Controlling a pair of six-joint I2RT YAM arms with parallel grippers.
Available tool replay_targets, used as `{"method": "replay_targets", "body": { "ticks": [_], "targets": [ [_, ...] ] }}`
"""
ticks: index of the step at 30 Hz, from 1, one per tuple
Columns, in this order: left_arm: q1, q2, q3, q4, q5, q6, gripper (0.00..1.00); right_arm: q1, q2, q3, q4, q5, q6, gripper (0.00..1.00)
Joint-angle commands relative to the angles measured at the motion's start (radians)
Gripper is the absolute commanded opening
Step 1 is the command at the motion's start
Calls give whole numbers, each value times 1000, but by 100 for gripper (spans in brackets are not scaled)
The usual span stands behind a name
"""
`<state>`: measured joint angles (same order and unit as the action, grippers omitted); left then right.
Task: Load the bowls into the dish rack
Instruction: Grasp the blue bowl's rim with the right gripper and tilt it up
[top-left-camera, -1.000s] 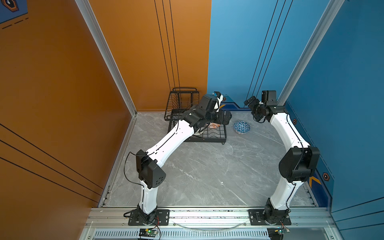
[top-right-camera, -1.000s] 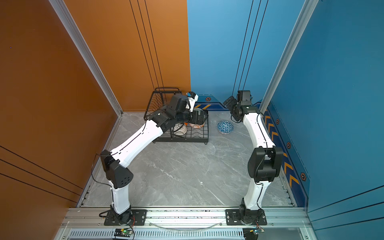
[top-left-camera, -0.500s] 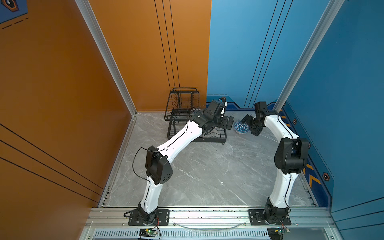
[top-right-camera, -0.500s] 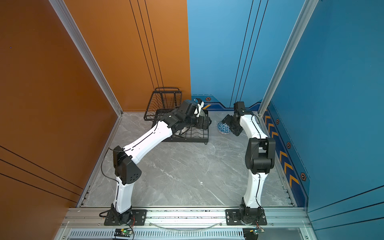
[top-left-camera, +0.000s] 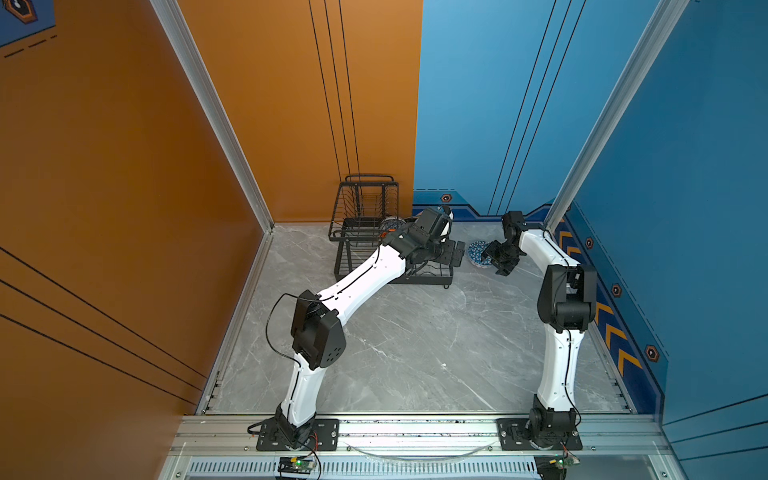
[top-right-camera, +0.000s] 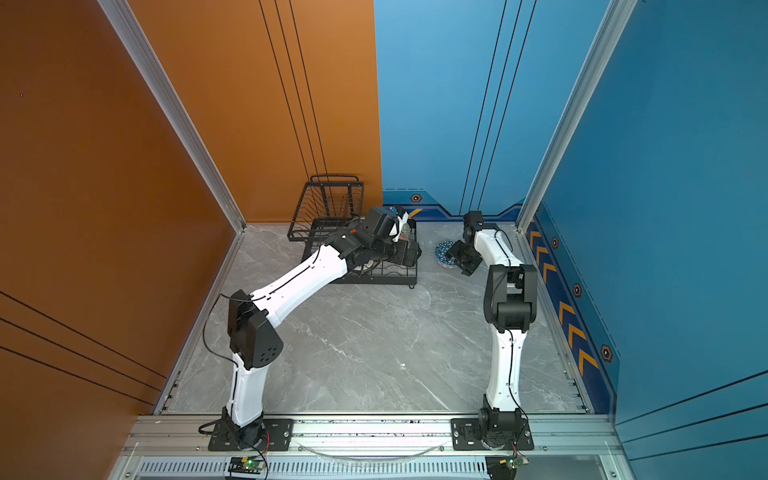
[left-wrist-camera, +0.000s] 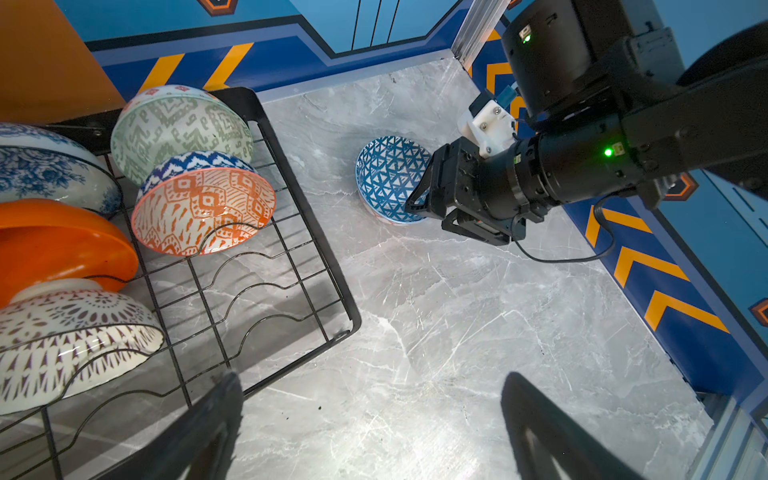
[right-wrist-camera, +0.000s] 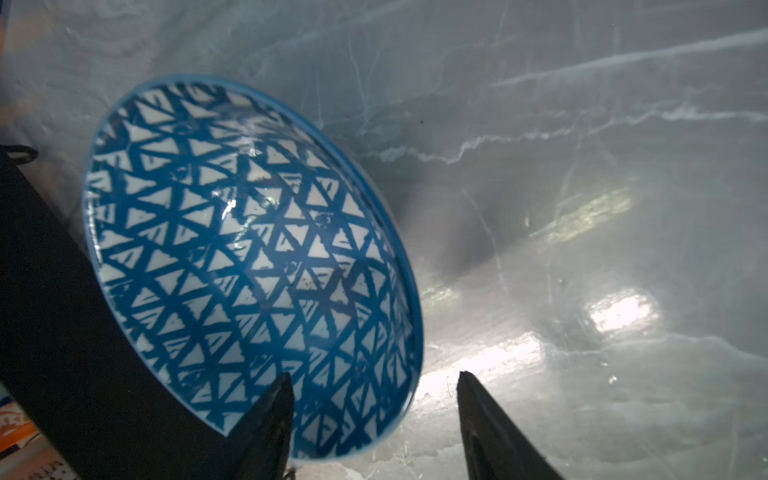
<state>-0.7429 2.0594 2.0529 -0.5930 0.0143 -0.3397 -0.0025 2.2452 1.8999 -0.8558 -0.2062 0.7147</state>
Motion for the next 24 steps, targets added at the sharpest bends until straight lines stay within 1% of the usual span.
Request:
{"method": "replay_targets", "body": {
  "ticks": [1, 3, 6, 13, 17, 20, 24],
  "targets": [
    [10, -34, -7, -5, -5, 4, 98, -14, 19, 31, -55, 14, -13, 56],
    [16, -30, -4, -5, -2, -2, 98, -16, 26, 30, -63, 20, -24, 48],
    [25, -25, 0, -5, 4, -11, 98, -20, 29, 27, -74, 30, -38, 40],
    [36, -25, -4, -3, 15, -28, 98, -23, 19, 21, -82, 45, -61, 24],
    [36, -28, -9, -3, 22, -33, 98, -25, 15, 19, -86, 42, -70, 10],
    [34, -33, -16, -5, 19, -32, 98, -24, -4, 8, -87, 34, -79, 1],
    [33, -40, -32, -4, 15, -31, 98, -21, -63, -44, -87, 32, -98, 0]
  ]
}}
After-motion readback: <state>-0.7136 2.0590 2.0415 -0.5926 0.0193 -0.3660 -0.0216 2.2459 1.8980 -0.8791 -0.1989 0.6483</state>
